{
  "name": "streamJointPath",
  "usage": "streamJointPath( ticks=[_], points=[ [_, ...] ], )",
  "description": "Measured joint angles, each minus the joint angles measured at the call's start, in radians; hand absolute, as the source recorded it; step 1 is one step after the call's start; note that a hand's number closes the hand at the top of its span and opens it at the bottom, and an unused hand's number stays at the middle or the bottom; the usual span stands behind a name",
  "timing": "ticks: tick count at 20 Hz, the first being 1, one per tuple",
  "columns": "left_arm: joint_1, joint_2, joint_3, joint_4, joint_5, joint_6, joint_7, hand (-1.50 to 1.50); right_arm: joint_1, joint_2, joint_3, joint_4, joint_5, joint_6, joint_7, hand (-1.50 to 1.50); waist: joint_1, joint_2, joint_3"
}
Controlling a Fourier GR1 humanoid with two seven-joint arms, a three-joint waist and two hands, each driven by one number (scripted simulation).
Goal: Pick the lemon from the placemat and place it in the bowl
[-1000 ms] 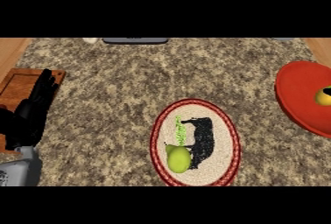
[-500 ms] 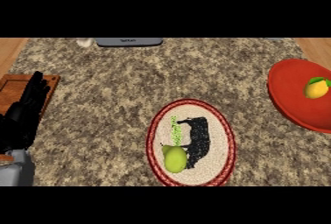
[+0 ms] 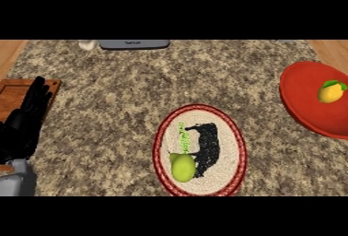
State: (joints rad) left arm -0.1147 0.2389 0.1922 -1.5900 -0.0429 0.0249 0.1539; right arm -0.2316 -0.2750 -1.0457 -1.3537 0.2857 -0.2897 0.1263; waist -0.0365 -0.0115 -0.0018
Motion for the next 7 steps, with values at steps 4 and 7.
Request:
streamJointPath(
  ticks=[4,7],
  points=[
    [0.002,-0.016,-0.007,0.026,-0.009,0.006,-0.030,0.00,0.145,0.091,-0.041,-0.201,-0.137,0.116,0.003,-1.50,0.005,0.003,0.001],
    [-0.007,-0.015,-0.010,0.029,-0.012,0.002,-0.032,0.00,0.235,0.141,-0.072,-0.316,-0.236,0.183,-0.005,-1.50,0.012,0.006,0.001]
  ],
)
